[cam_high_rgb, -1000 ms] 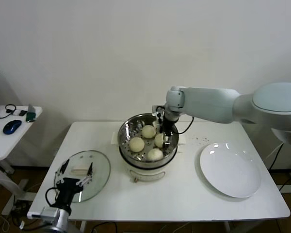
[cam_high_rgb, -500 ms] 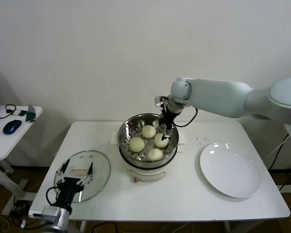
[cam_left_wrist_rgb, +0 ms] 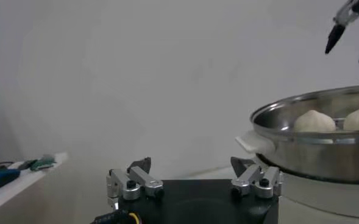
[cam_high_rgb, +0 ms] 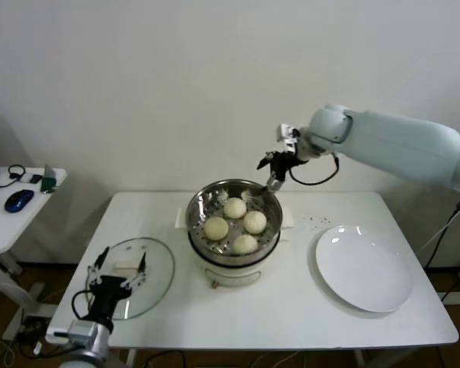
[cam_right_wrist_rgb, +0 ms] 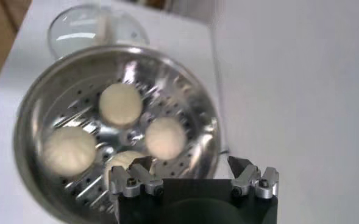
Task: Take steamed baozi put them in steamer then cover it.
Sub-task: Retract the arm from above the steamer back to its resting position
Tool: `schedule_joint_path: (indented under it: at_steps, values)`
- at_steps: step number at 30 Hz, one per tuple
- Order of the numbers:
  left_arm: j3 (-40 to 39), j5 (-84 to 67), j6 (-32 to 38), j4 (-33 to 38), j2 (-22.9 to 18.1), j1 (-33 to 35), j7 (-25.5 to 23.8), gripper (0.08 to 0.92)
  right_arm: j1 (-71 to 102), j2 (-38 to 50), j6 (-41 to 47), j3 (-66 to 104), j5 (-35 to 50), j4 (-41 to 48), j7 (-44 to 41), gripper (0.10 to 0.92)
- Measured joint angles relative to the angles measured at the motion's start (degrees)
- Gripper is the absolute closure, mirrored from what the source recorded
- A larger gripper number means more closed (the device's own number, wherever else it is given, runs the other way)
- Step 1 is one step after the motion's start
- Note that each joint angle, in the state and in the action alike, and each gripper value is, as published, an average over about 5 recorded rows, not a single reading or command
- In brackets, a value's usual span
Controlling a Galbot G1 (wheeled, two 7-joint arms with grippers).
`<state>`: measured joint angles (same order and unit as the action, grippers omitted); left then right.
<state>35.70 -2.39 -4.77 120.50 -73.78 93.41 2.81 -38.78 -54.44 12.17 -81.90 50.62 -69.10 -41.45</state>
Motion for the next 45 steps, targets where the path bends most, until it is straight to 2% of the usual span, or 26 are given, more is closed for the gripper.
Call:
schedule_joint_path:
  at_steps: [10,18,24,33,45]
  values:
    - [0.0,4.6,-0.3,-0.2,0.8,-0.4,0.4,0.177,21.1,13.7,-8.6,24.2,-3.2,-10.7,17.3,0.203]
    - [1.0,15.9,-1.4,-0.1,1.9,0.0,0.2,0.177,45.7,18.8,-14.4,49.7,-7.4,-18.4,29.6,0.203]
    - [1.4,31.8,-2.5,0.2,3.4,0.9,-1.4,0.177,66.2,17.7,-16.4,71.2,-10.5,-23.7,35.2,0.203]
    - [0.5,58.1,-4.0,-1.8,5.3,1.5,-4.1,0.177,93.1,11.8,-17.8,99.1,-13.9,-29.7,38.6,0.203]
    - [-1.9,77.0,-3.6,-10.7,4.8,-2.1,-3.8,0.177,111.8,3.8,-17.0,118.8,-17.5,-33.7,41.4,0.203]
